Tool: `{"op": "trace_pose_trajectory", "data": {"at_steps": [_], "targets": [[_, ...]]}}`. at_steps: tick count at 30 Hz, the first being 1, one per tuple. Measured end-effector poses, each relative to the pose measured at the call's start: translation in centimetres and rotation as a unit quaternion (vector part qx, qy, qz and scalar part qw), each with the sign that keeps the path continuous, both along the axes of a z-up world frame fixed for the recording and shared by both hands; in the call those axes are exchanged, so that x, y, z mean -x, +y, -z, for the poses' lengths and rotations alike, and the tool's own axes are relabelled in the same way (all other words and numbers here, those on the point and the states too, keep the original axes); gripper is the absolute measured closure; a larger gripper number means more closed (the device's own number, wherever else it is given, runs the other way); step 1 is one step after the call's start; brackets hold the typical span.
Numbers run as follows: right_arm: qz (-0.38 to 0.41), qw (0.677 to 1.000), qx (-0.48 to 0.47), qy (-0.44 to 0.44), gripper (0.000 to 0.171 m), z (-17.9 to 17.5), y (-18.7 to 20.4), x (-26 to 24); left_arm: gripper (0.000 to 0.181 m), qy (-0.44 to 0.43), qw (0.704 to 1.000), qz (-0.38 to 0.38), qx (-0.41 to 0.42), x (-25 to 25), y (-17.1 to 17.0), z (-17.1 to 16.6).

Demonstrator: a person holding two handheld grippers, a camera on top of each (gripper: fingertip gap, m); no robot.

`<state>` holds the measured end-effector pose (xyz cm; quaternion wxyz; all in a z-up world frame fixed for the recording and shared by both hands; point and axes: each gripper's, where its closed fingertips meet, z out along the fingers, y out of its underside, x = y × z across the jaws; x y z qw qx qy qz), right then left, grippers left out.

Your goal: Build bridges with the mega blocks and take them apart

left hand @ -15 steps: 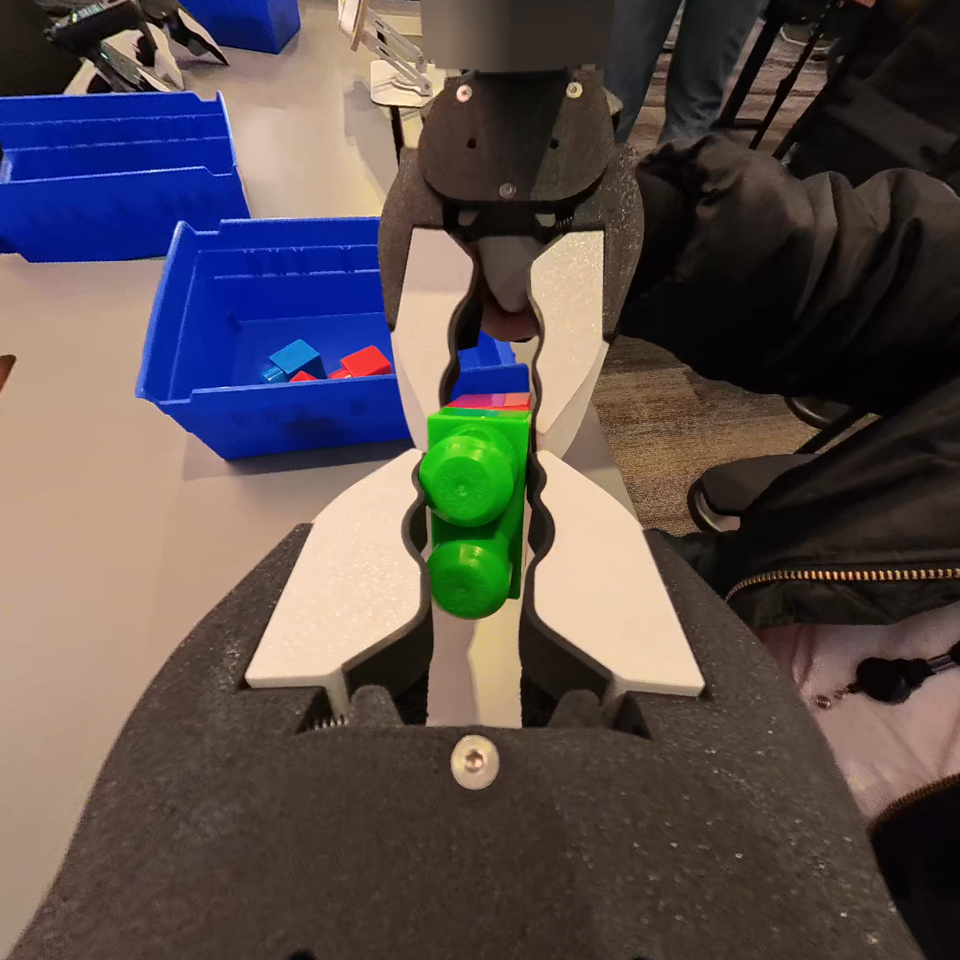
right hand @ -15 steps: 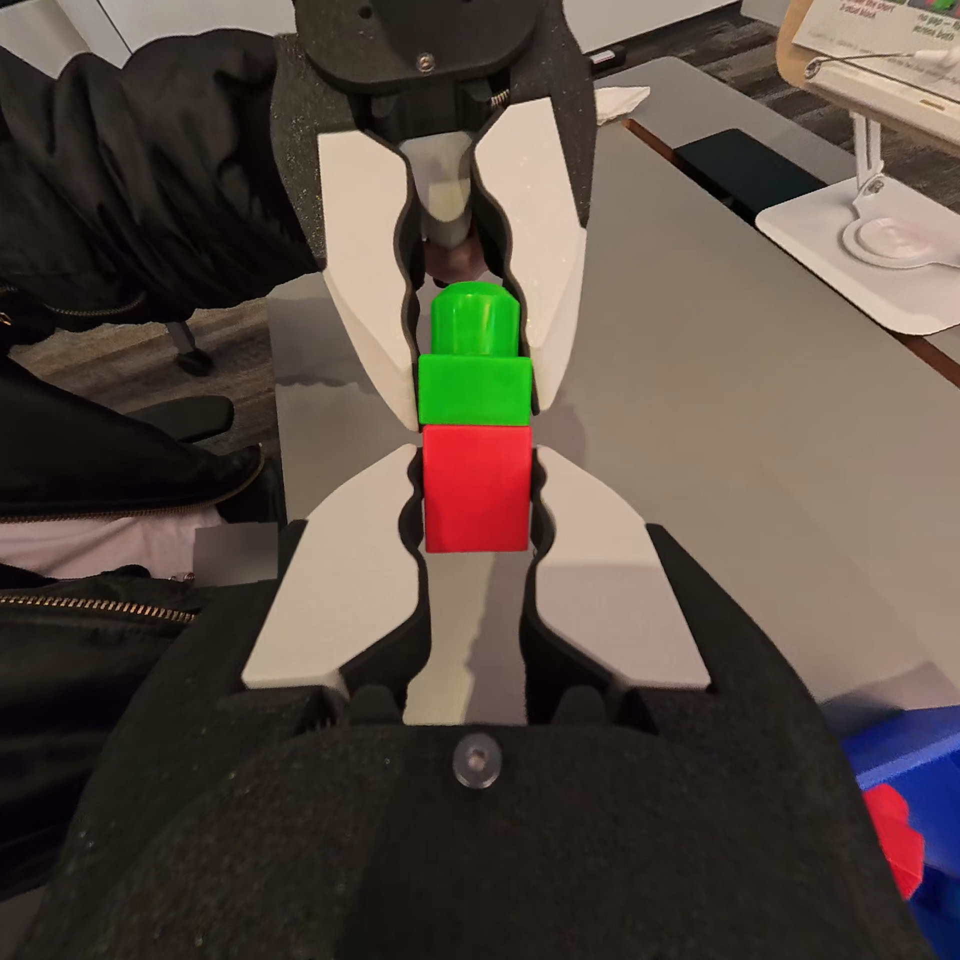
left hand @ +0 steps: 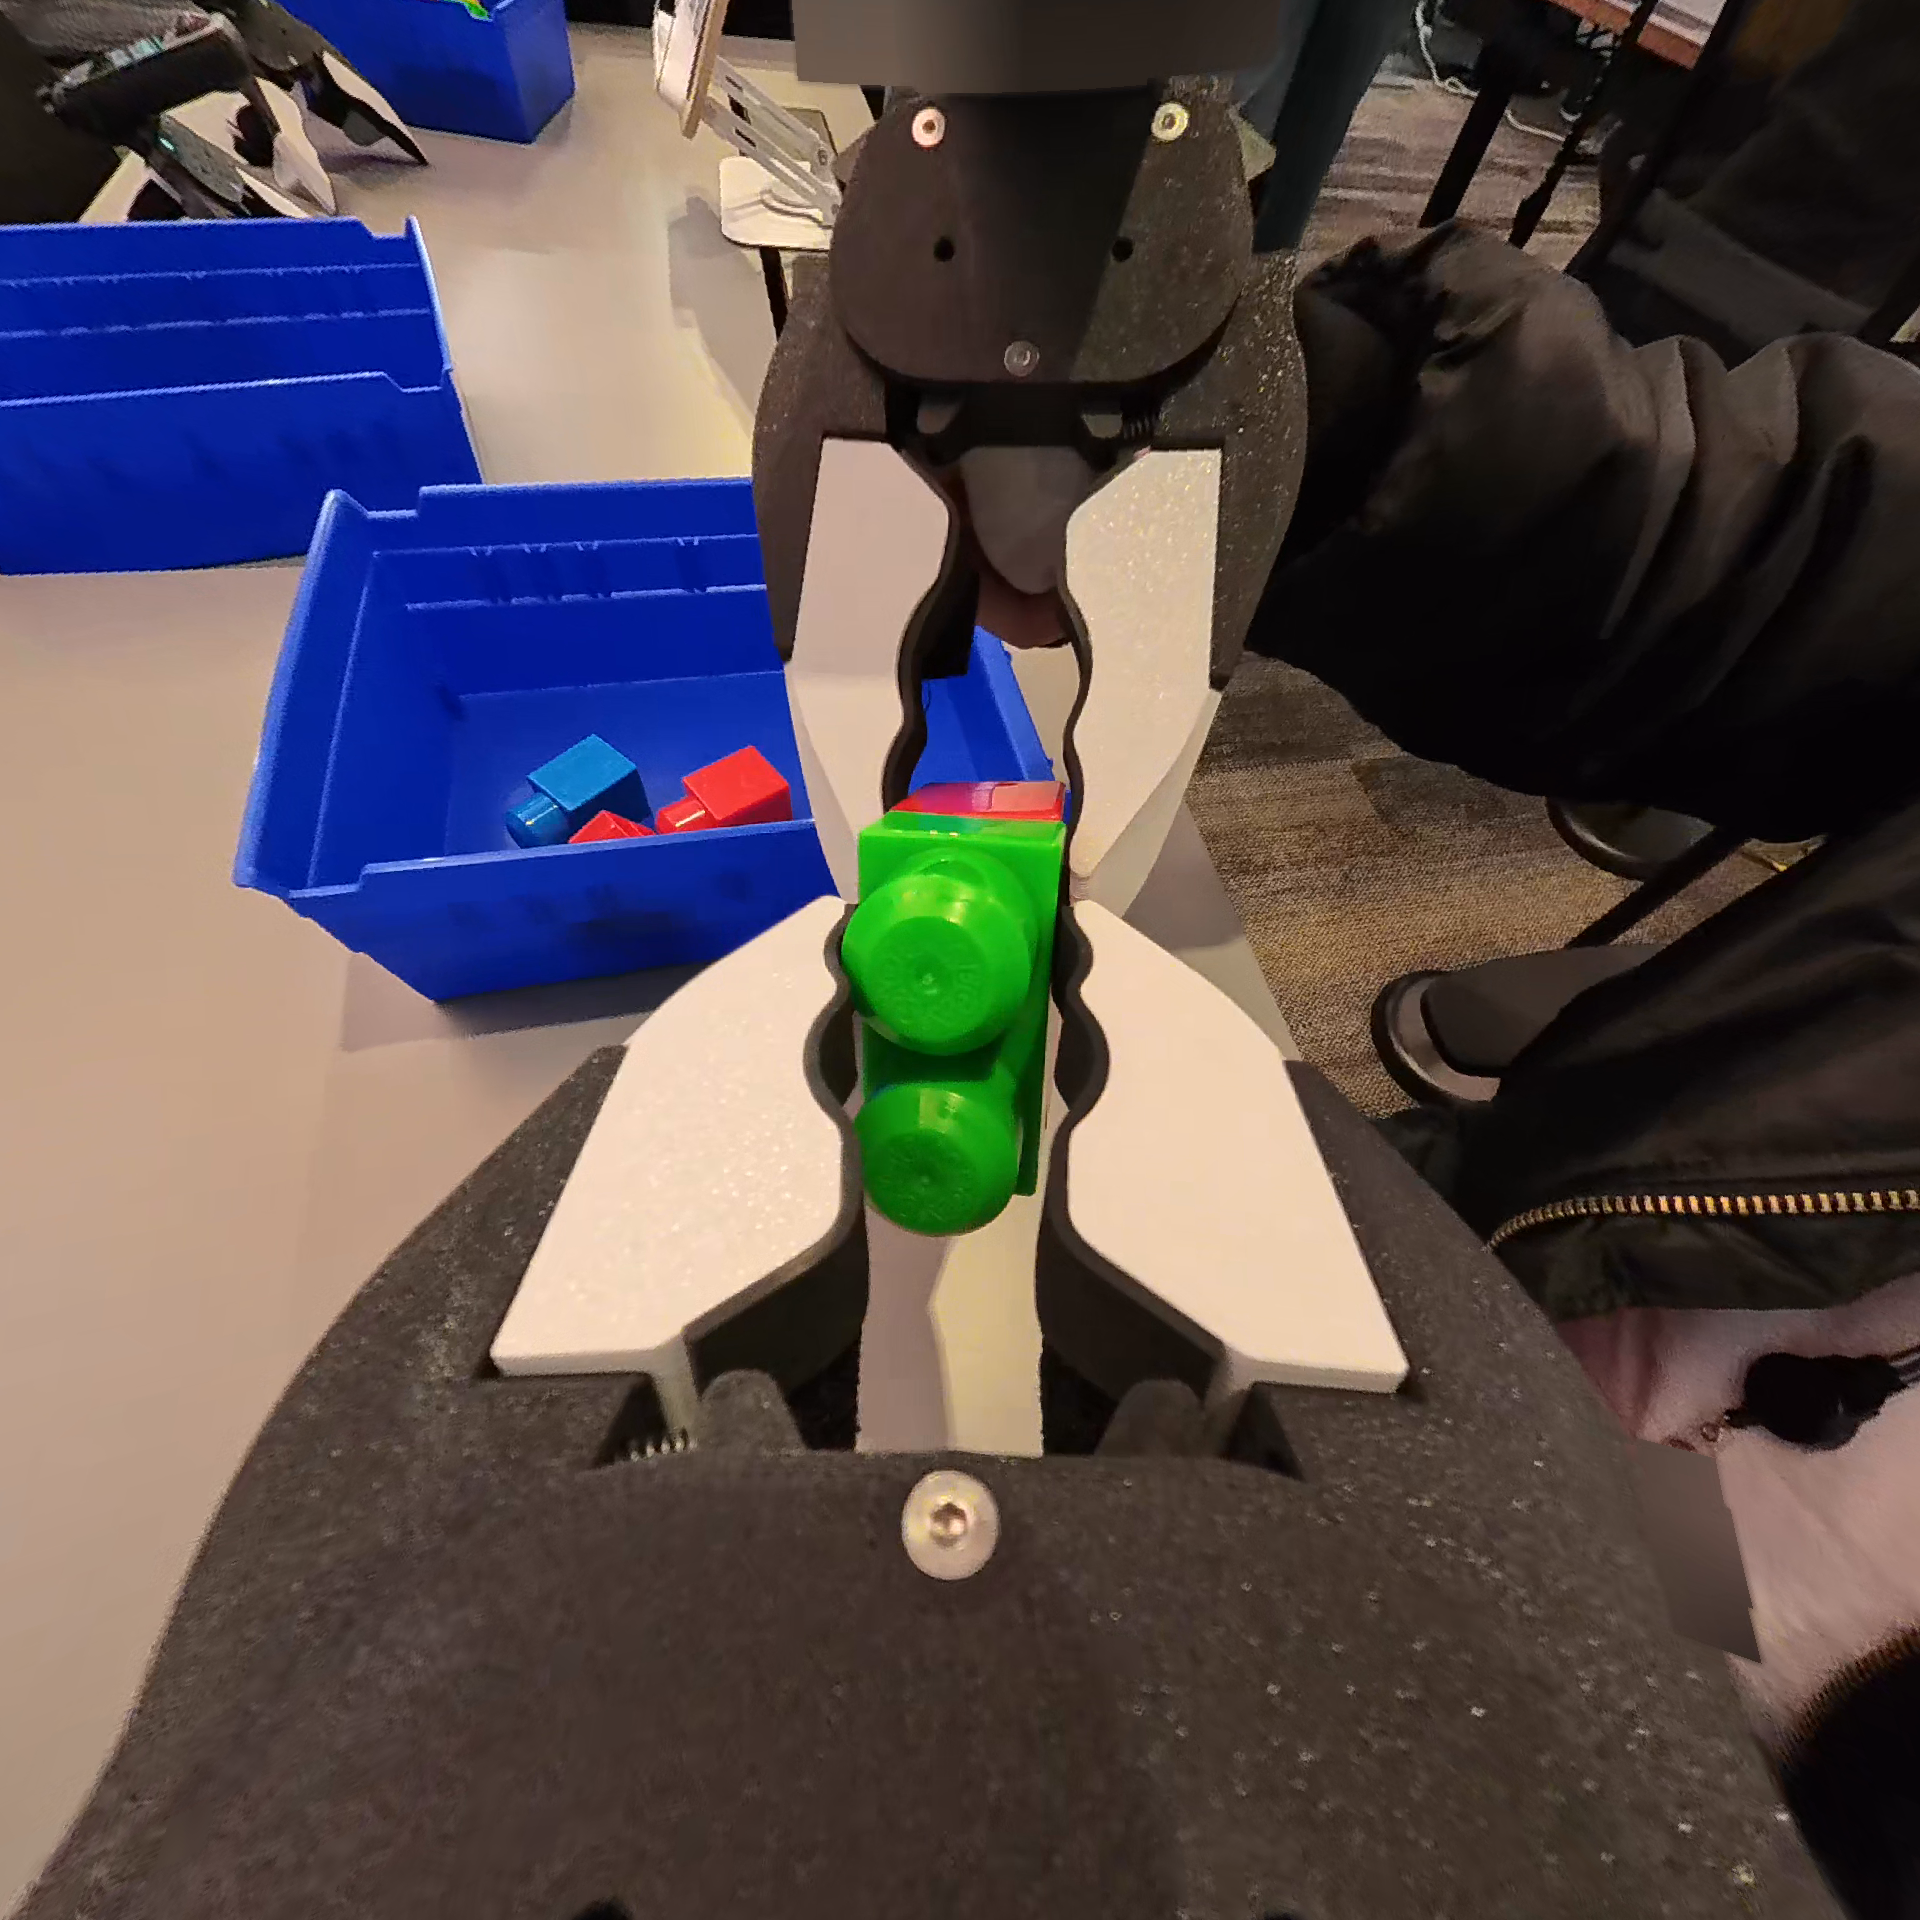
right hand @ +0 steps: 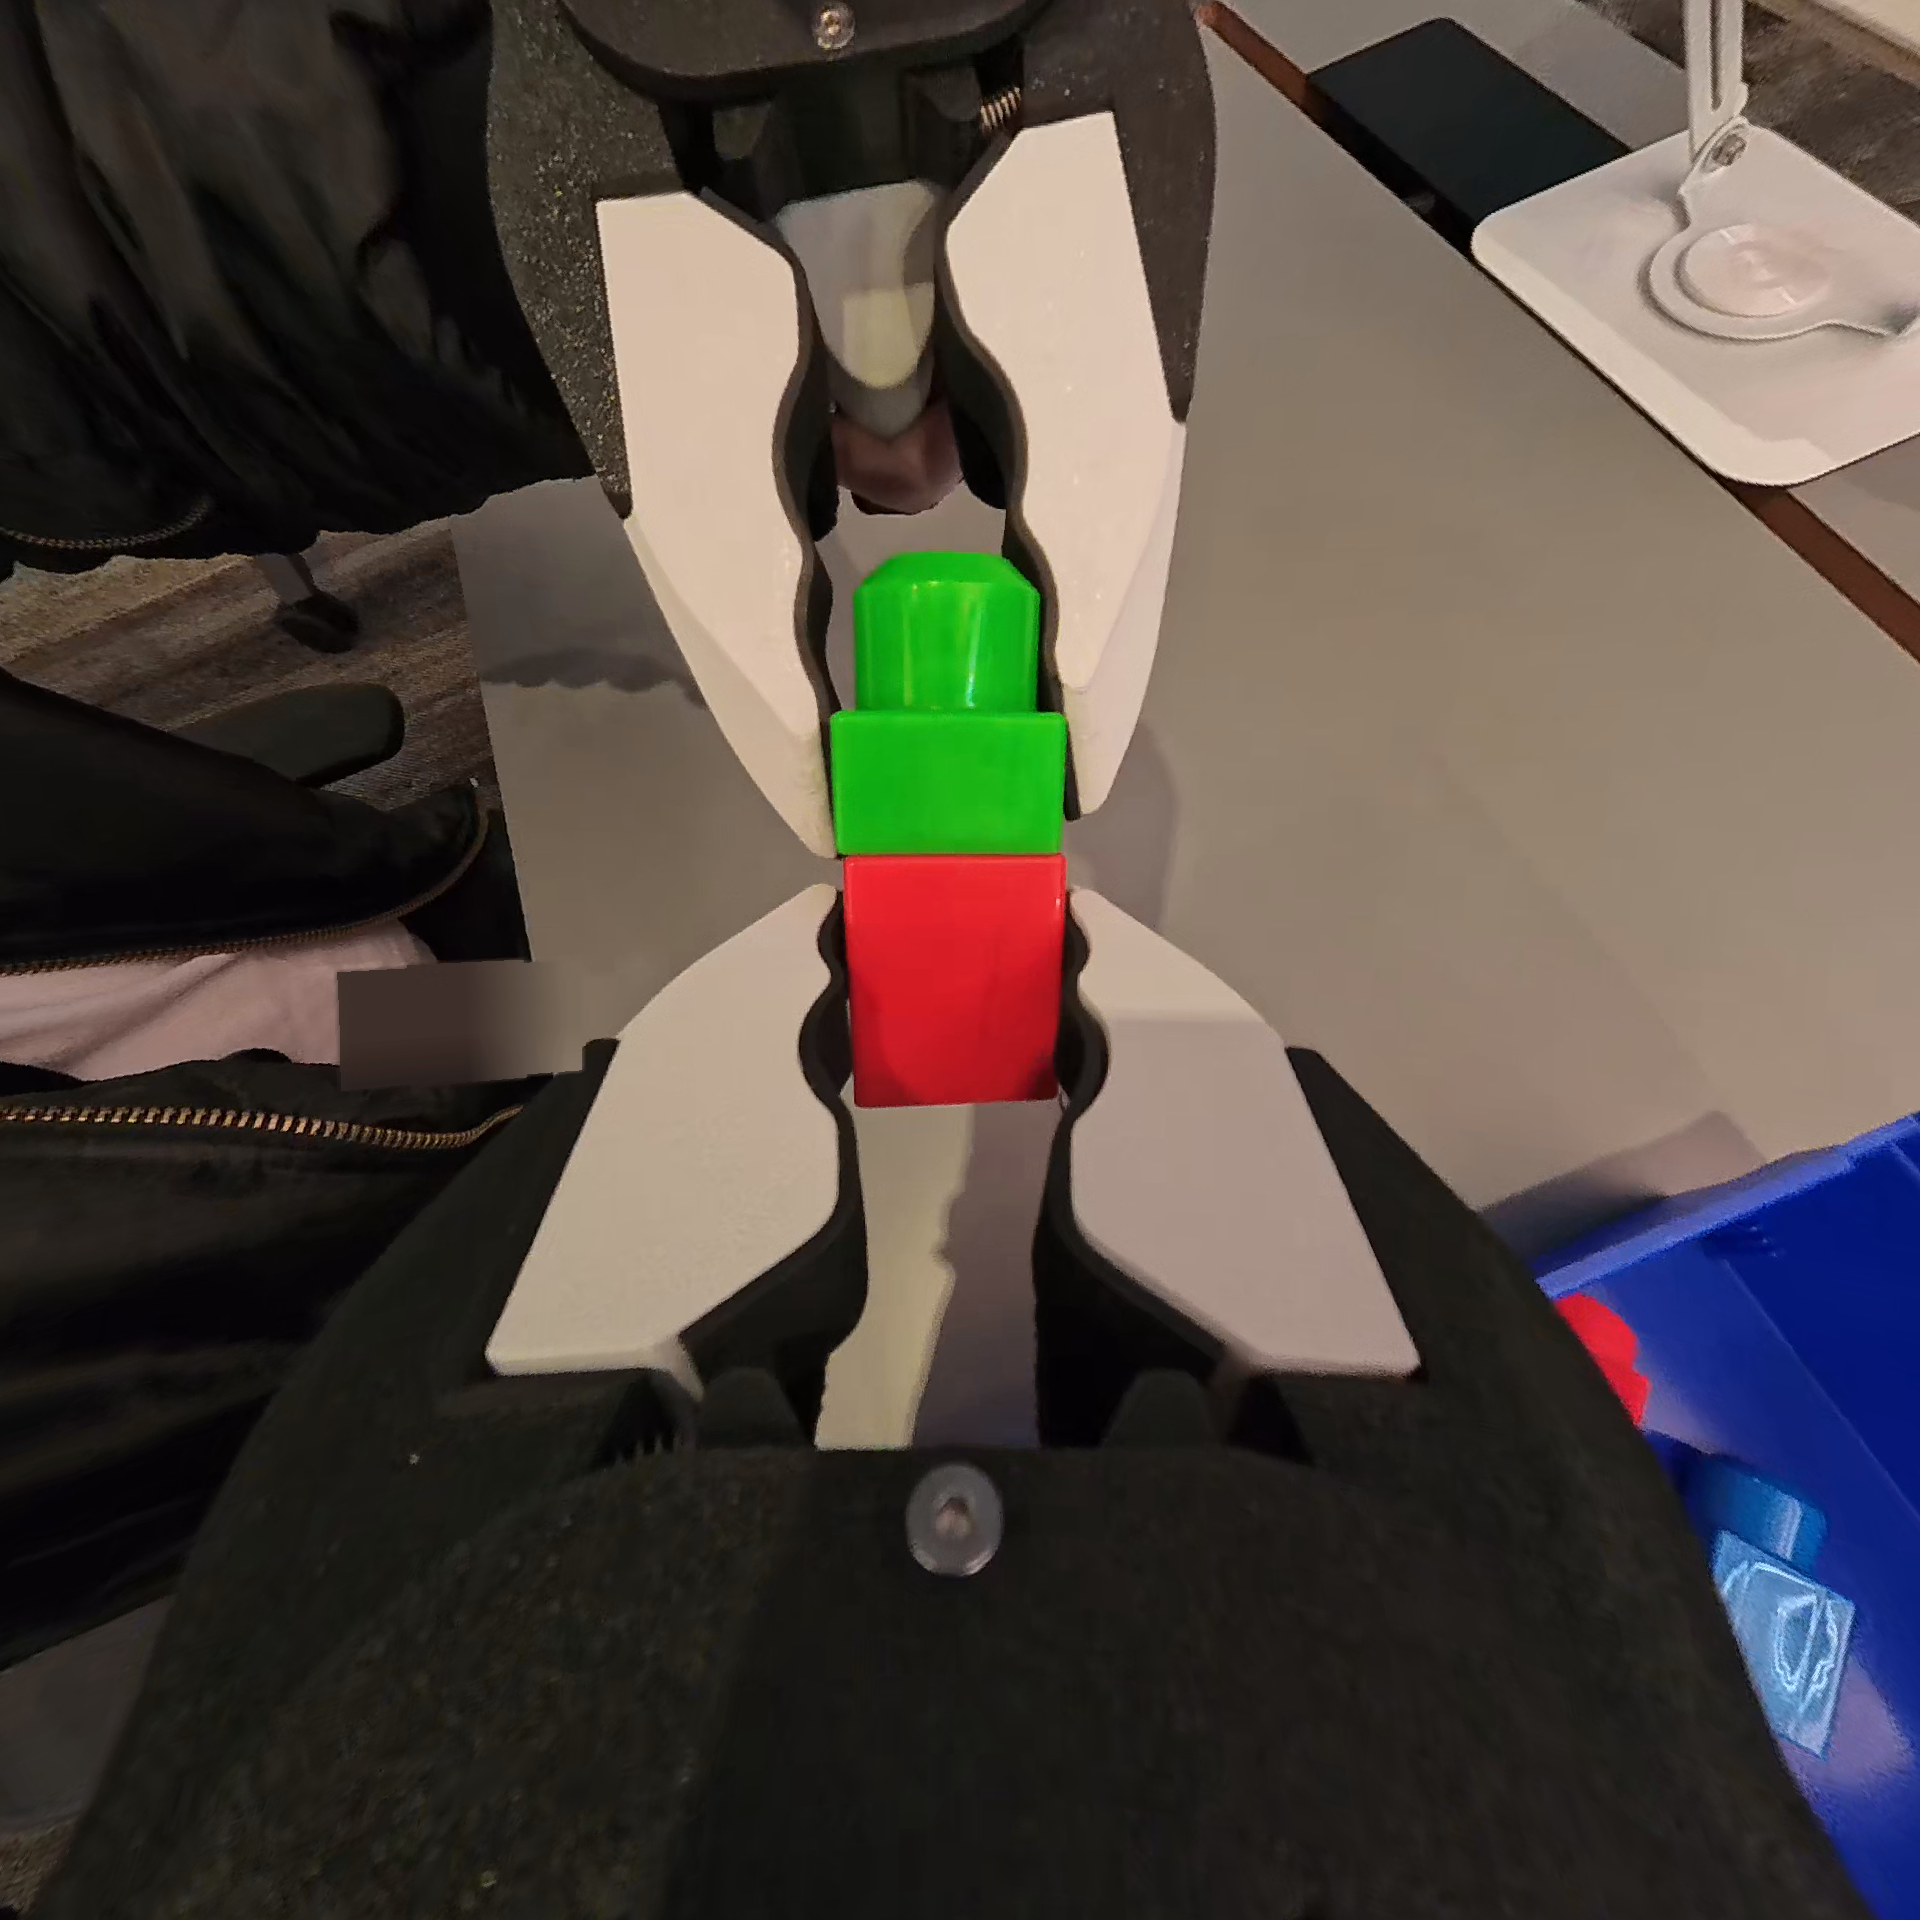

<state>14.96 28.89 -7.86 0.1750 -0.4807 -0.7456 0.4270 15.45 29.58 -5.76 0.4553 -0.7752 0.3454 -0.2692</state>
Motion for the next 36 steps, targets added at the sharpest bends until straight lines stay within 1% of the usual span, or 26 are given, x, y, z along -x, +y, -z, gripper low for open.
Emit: {"op": "trace_pose_trajectory", "data": {"at_steps": [11,12,13,14,15,16,17,19,21,23,25,27,28,31,34,36], "targets": [[-0.006,1.000,-0.005,-0.011,0.136,0.9,-0.1,-0.5,0.145,-0.005,1.000,0.004,0.011,0.0,-0.2,0.6],[0.000,0.999,-0.035,-0.037,0.136,1.9,0.7,-1.1,0.146,-0.004,1.000,-0.015,0.001,1.0,0.0,0.3],[0.009,0.998,-0.050,-0.036,0.135,2.4,1.5,-1.5,0.146,-0.022,0.999,-0.035,-0.012,2.5,0.0,-0.8],[0.013,1.000,-0.011,-0.003,0.136,1.5,1.5,-1.7,0.146,-0.066,0.997,-0.038,-0.018,3.7,-0.4,-2.3],[0.007,0.999,0.035,0.011,0.136,0.6,1.1,-2.1,0.146,-0.081,0.996,-0.043,-0.021,4.9,-0.8,-3.3],[0.013,0.999,0.033,0.013,0.135,0.3,1.6,-2.4,0.146,-0.070,0.995,-0.061,-0.034,6.1,-0.7,-3.6],[0.034,0.999,0.007,0.014,0.135,0.3,2.7,-2.5,0.146,-0.064,0.994,-0.073,-0.041,6.8,-0.7,-3.7],[0.080,0.996,-0.037,-0.016,0.135,0.9,5.7,-3.2,0.146,-0.076,0.994,-0.067,-0.026,7.0,-1.0,-3.7],[0.150,0.984,-0.085,-0.053,0.135,2.3,10.4,-4.6,0.146,-0.049,0.996,-0.069,-0.018,7.1,-1.3,-2.7],[0.220,0.961,-0.115,-0.124,0.135,4.9,15.2,-7.1,0.146,-0.034,0.997,-0.067,-0.006,7.0,-1.7,-1.8],[0.259,0.946,-0.103,-0.166,0.135,7.7,17.8,-8.3,0.146,-0.022,0.998,-0.065,0.008,7.0,-1.8,-0.9],[0.304,0.924,-0.119,-0.200,0.135,10.3,20.2,-9.3,0.146,-0.009,0.998,-0.066,0.015,6.9,-1.7,-0.2],[0.314,0.916,-0.126,-0.216,0.134,11.4,20.9,-9.8,0.145,-0.012,0.998,-0.064,0.018,6.7,-1.7,-0.1],[0.321,0.909,-0.120,-0.236,0.134,13.3,21.3,-10.5,0.145,-0.010,0.998,-0.060,0.019,6.4,-1.8,-0.1],[0.329,0.907,-0.125,-0.232,0.133,13.5,21.9,-10.9,0.145,-0.007,0.998,-0.065,0.018,6.7,-1.9,-0.3],[0.332,0.911,-0.124,-0.211,0.131,12.7,22.0,-10.8,0.145,-0.010,0.997,-0.070,0.017,7.1,-2.0,-0.5]]}}
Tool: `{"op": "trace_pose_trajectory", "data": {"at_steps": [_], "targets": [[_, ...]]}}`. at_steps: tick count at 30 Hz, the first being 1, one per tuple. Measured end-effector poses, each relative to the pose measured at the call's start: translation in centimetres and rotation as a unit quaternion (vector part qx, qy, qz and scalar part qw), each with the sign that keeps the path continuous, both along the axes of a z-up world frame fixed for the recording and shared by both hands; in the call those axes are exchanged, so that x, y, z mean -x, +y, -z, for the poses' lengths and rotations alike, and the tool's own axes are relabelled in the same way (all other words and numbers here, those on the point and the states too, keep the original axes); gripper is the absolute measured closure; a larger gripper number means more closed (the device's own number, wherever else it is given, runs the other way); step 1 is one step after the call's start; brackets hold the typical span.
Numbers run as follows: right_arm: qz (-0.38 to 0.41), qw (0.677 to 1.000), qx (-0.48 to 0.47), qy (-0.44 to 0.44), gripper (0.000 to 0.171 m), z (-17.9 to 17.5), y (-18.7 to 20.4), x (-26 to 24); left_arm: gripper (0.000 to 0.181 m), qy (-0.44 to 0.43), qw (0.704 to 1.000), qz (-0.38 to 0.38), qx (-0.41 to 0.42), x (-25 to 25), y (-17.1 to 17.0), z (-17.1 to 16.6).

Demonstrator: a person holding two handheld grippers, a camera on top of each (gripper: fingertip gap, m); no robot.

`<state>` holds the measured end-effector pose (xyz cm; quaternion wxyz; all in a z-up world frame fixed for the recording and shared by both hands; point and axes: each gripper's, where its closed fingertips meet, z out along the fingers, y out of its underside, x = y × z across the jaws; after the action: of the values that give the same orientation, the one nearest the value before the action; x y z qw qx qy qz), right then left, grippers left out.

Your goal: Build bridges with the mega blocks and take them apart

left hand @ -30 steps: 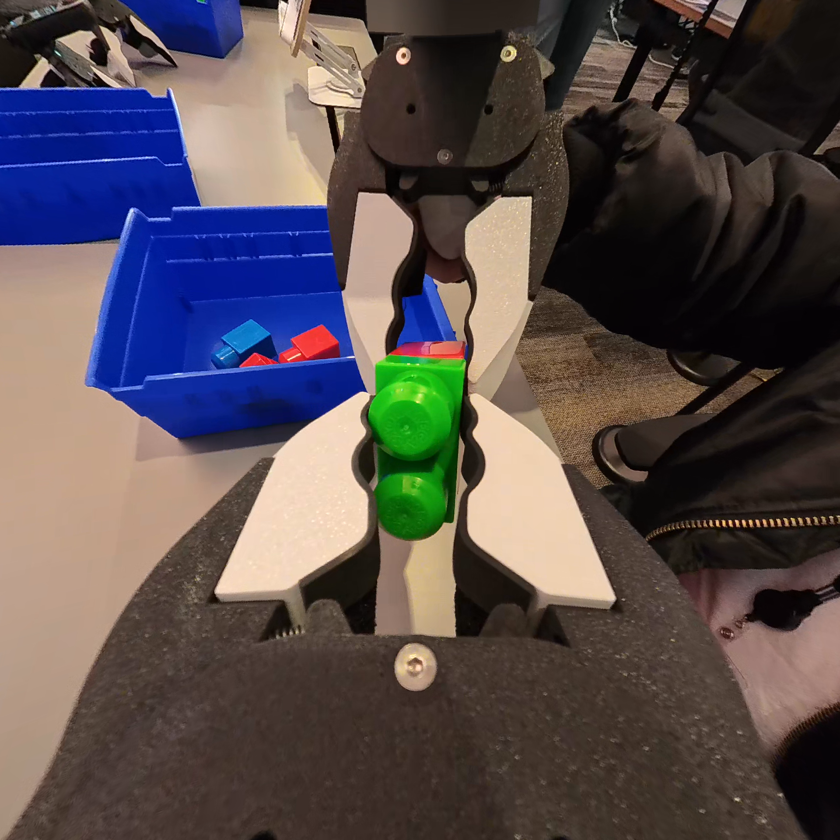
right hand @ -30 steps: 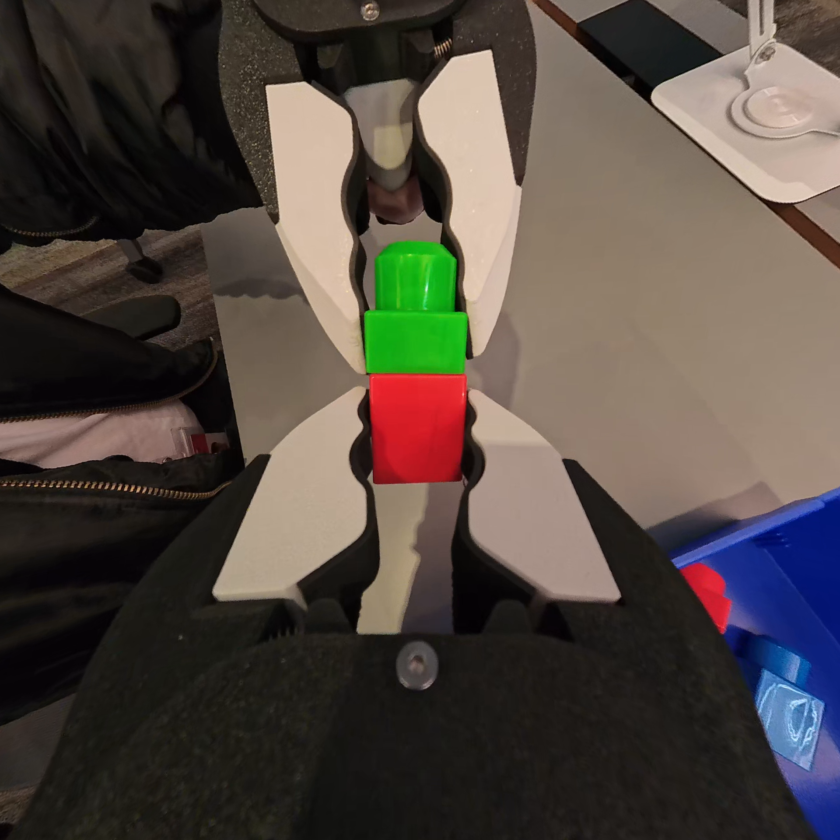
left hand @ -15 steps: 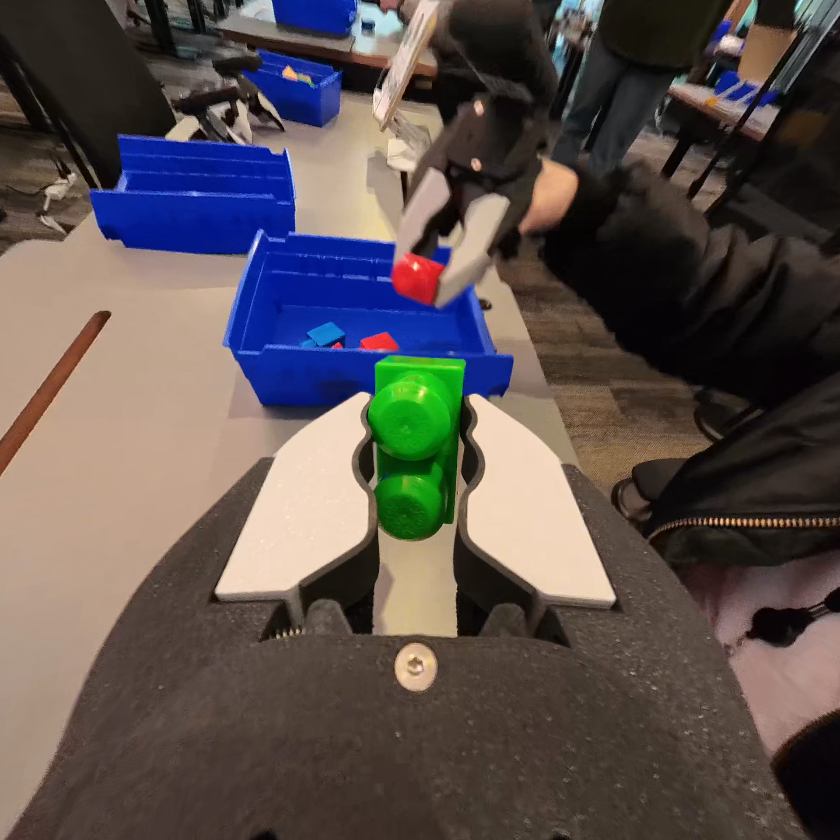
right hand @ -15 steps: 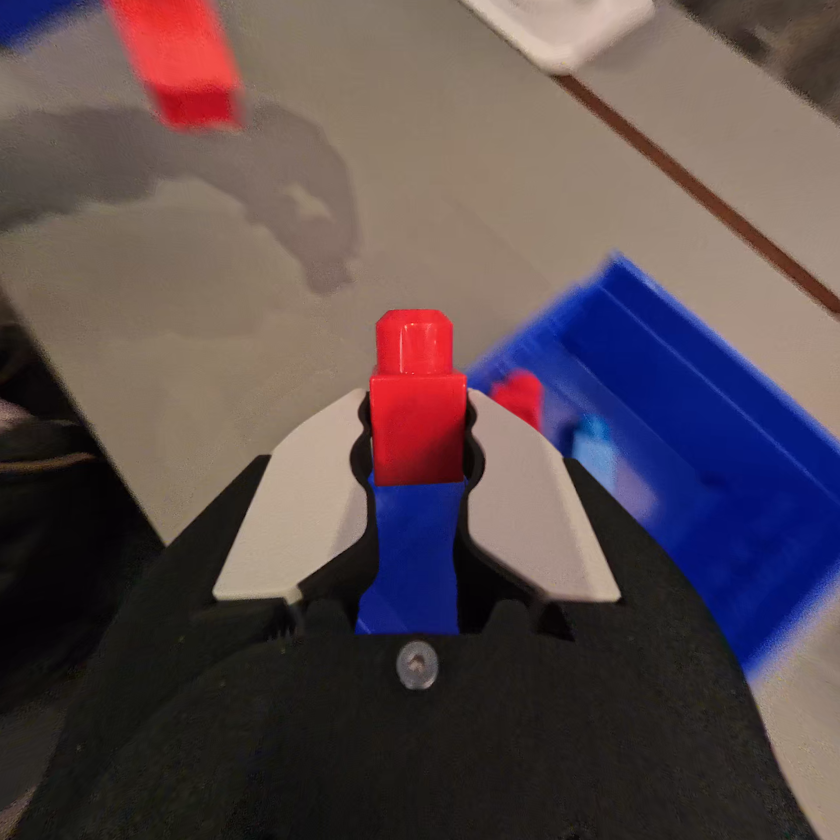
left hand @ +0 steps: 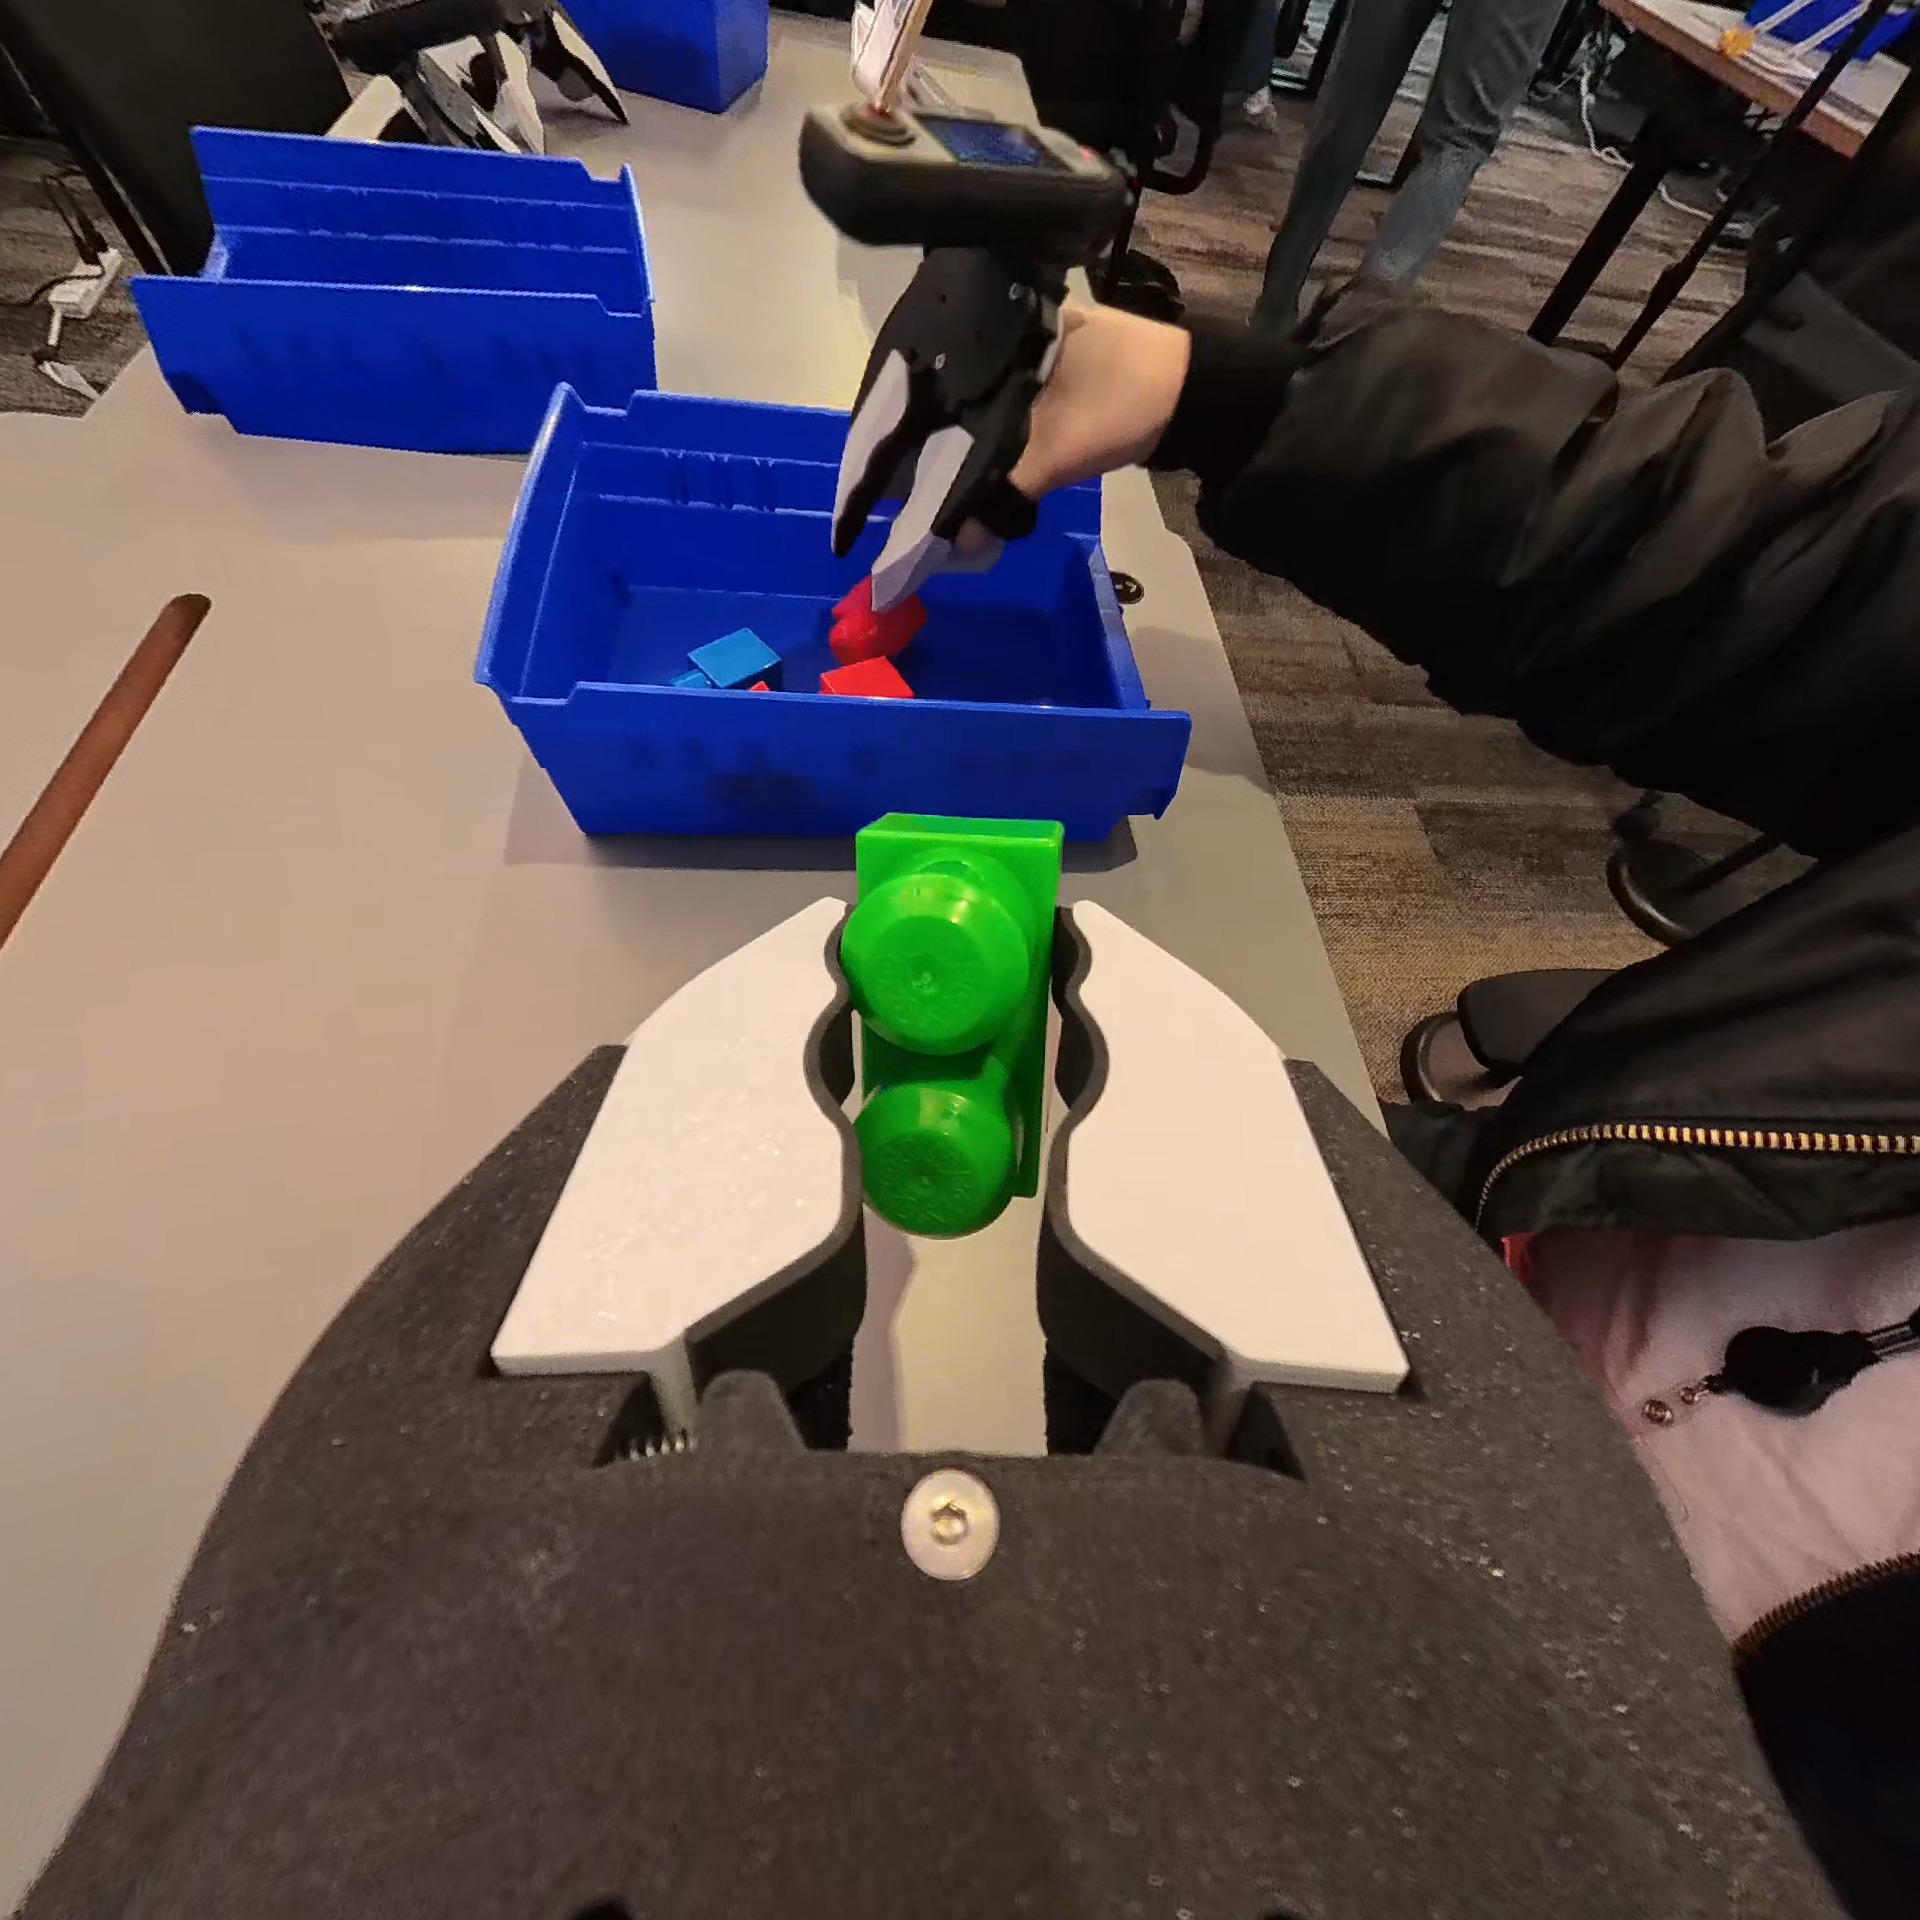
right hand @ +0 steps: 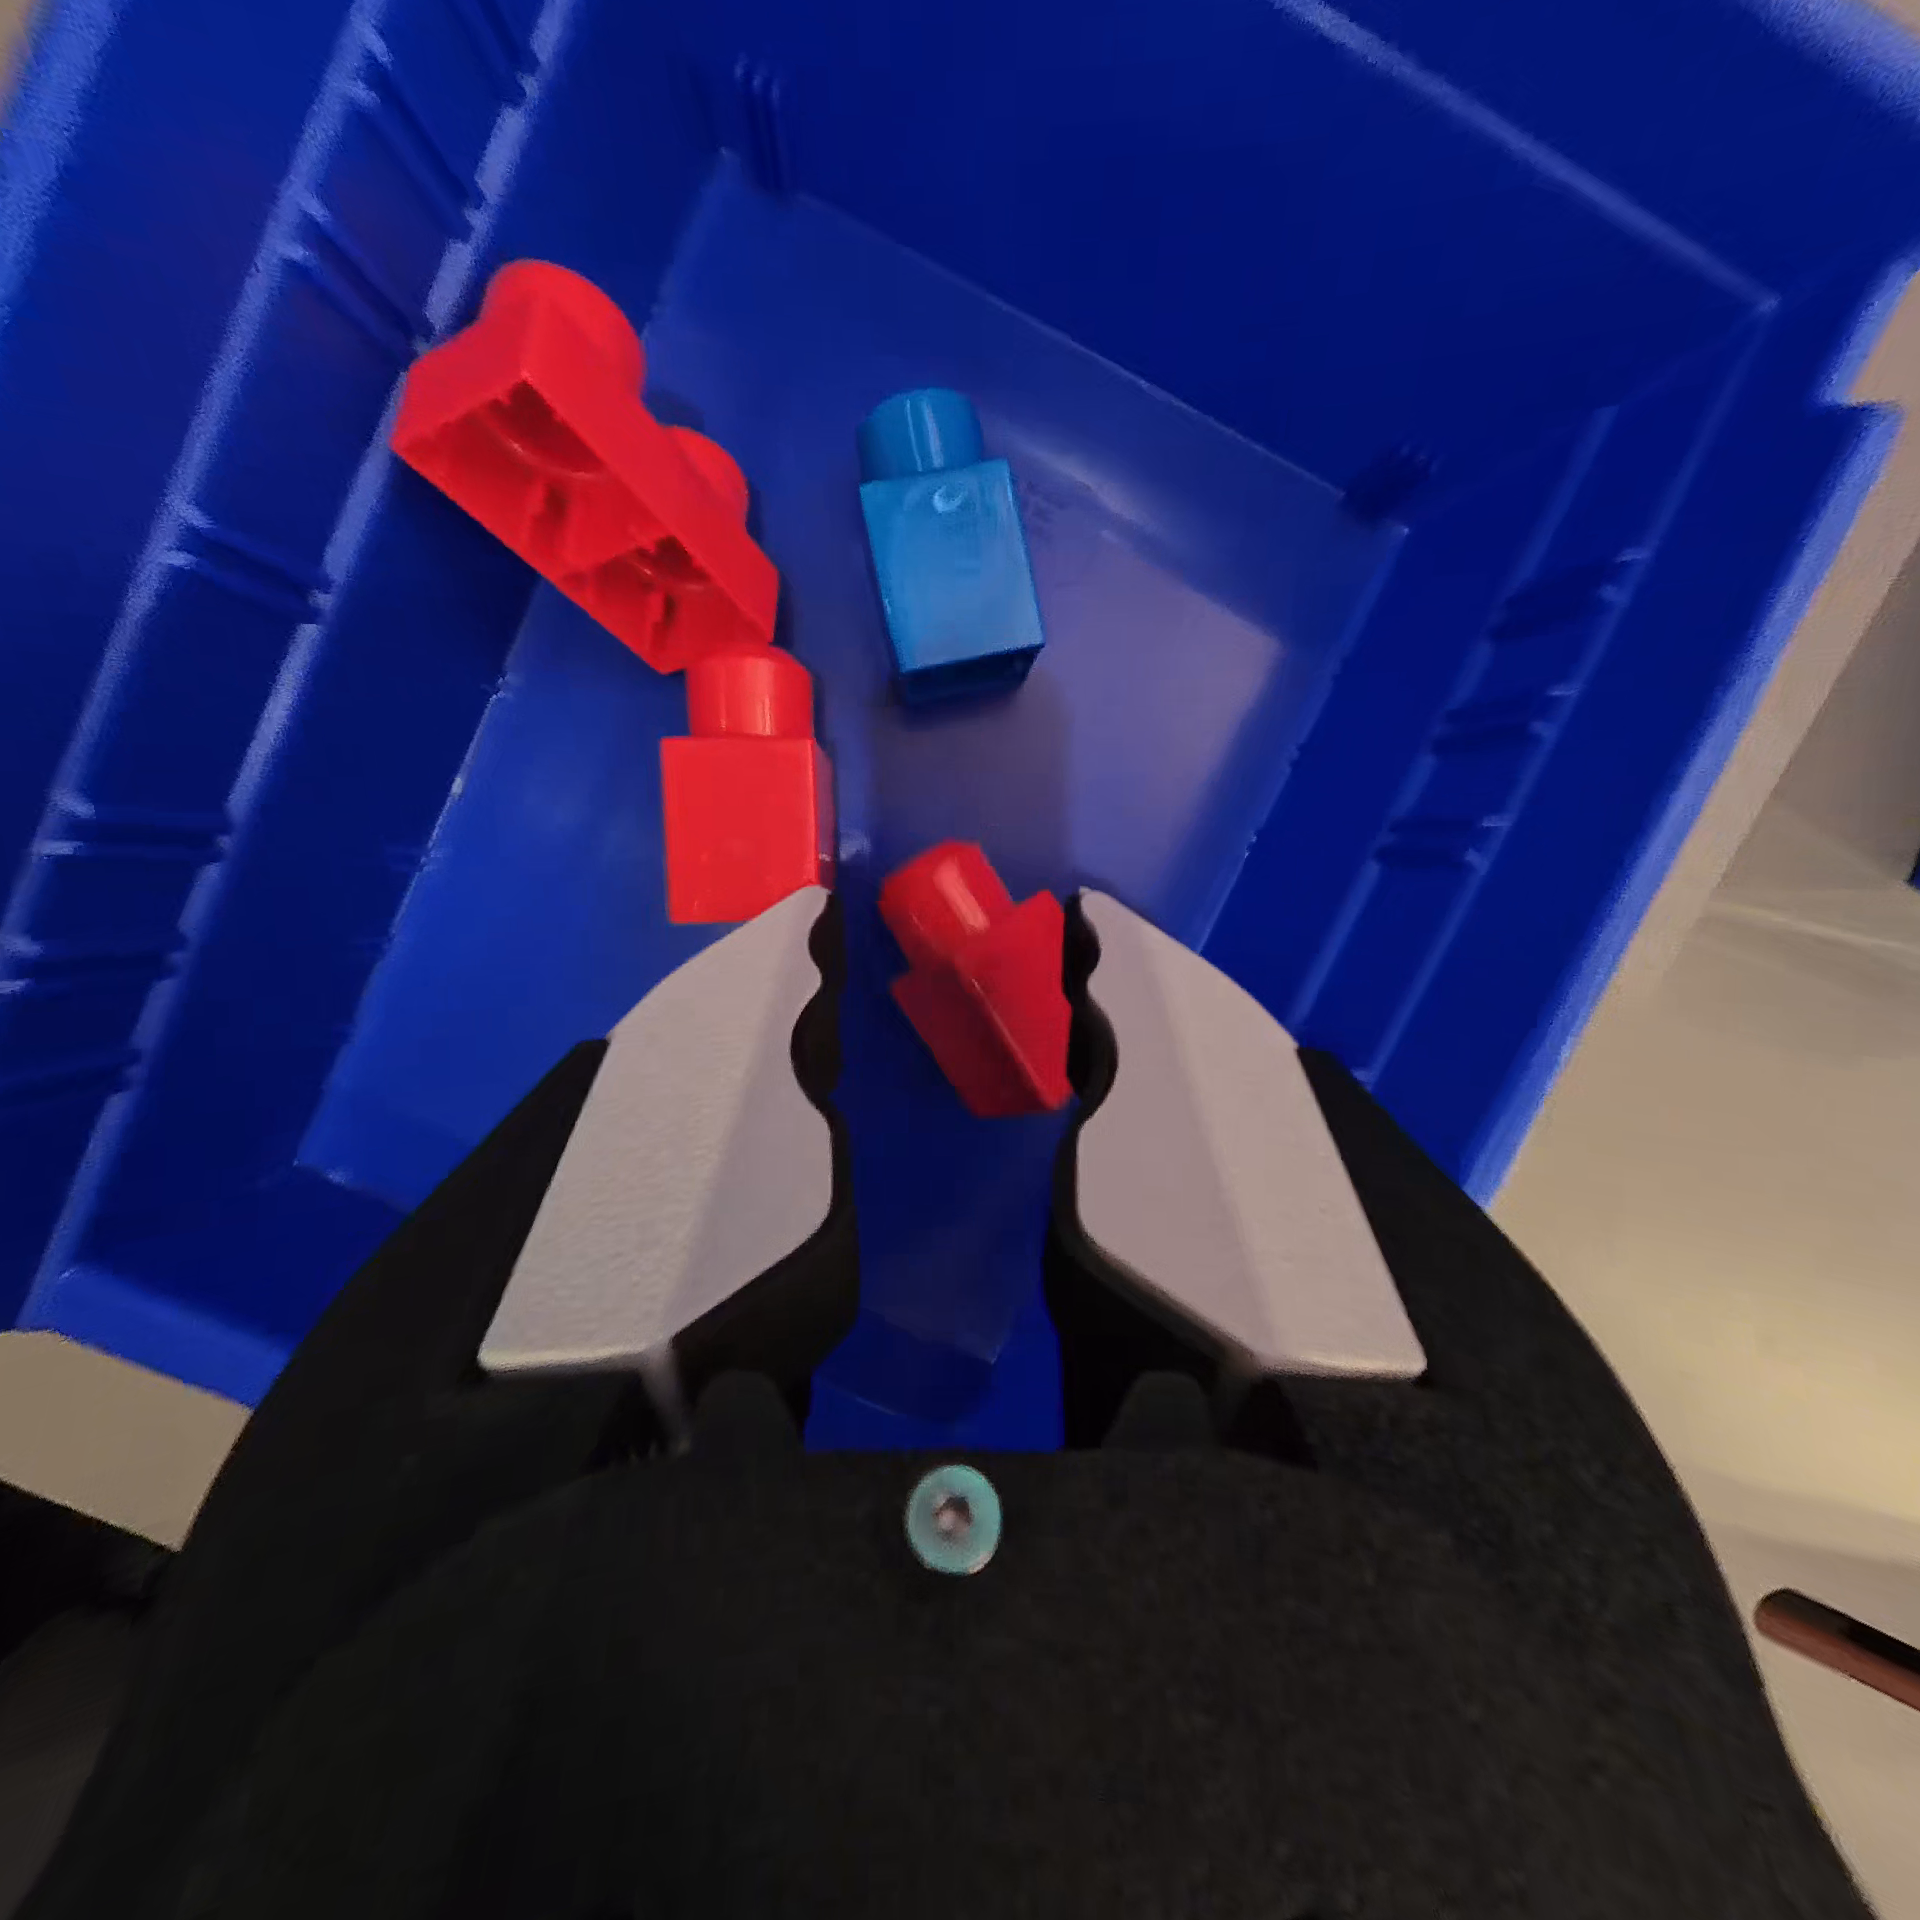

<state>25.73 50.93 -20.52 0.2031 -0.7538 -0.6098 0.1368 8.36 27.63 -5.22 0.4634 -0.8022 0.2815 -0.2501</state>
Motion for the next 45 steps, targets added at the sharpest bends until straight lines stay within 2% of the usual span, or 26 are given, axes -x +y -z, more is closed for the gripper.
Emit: {"op": "trace_pose_trajectory", "data": {"at_steps": [3,6,8,10,12,16,17,21,25,31,34,37,39,42,45], "targets": [[-0.051,0.993,-0.005,0.103,0.130,-4.5,-2.2,2.2,0.145,0.001,1.000,-0.003,-0.003,0.2,-0.1,-0.4],[-0.163,0.951,0.040,0.260,0.109,-12.0,-9.7,6.5,0.145,0.006,1.000,0.002,-0.004,-0.2,0.0,-0.8],[-0.233,0.927,0.049,0.289,0.100,-14.7,-14.6,8.8,0.145,0.007,1.000,0.003,-0.006,-0.8,0.3,-1.0],[-0.282,0.916,0.035,0.282,0.092,-15.3,-18.3,10.9,0.145,0.003,1.000,0.010,-0.009,-1.6,0.4,-1.4],[-0.313,0.907,0.029,0.279,0.092,-15.3,-21.0,12.8,0.145,0.006,1.000,0.011,-0.016,-2.4,0.5,-1.7],[-0.337,0.902,0.058,0.262,0.097,-14.4,-24.0,14.9,0.145,0.010,1.000,0.016,-0.021,-3.3,0.4,-1.9],[-0.339,0.904,0.066,0.253,0.100,-14.0,-24.4,15.1,0.145,0.007,1.000,0.018,-0.022,-3.5,0.4,-2.0],[-0.346,0.900,0.112,0.242,0.131,-13.5,-25.4,15.3,0.145,0.005,0.999,0.031,-0.027,-4.1,-0.1,-2.5],[-0.356,0.896,0.125,0.234,0.135,-13.4,-25.8,15.1,0.145,0.009,0.999,0.034,-0.033,-4.4,-0.3,-2.8],[-0.363,0.905,0.075,0.208,0.136,-12.8,-25.5,14.9,0.146,0.041,0.998,0.044,-0.034,-4.3,-0.7,-2.2],[-0.359,0.907,0.079,0.207,0.136,-12.7,-25.5,14.9,0.146,0.021,0.998,0.045,-0.032,-4.0,-0.7,-2.3],[-0.349,0.922,0.041,0.165,0.136,-10.8,-23.8,14.1,0.146,0.003,0.999,0.026,-0.043,-2.2,-0.8,-3.0],[-0.347,0.920,0.071,0.168,0.136,-10.1,-23.9,13.4,0.146,-0.029,0.998,0.015,-0.059,-0.9,-1.3,-4.6],[-0.323,0.927,0.053,0.185,0.136,-10.9,-22.1,12.4,0.146,-0.022,0.998,0.007,-0.056,0.1,-1.8,-4.5],[-0.247,0.954,0.007,0.171,0.136,-12.1,-16.2,9.7,0.146,0.000,0.999,0.001,-0.035,0.4,-2.1,-2.9]]}}
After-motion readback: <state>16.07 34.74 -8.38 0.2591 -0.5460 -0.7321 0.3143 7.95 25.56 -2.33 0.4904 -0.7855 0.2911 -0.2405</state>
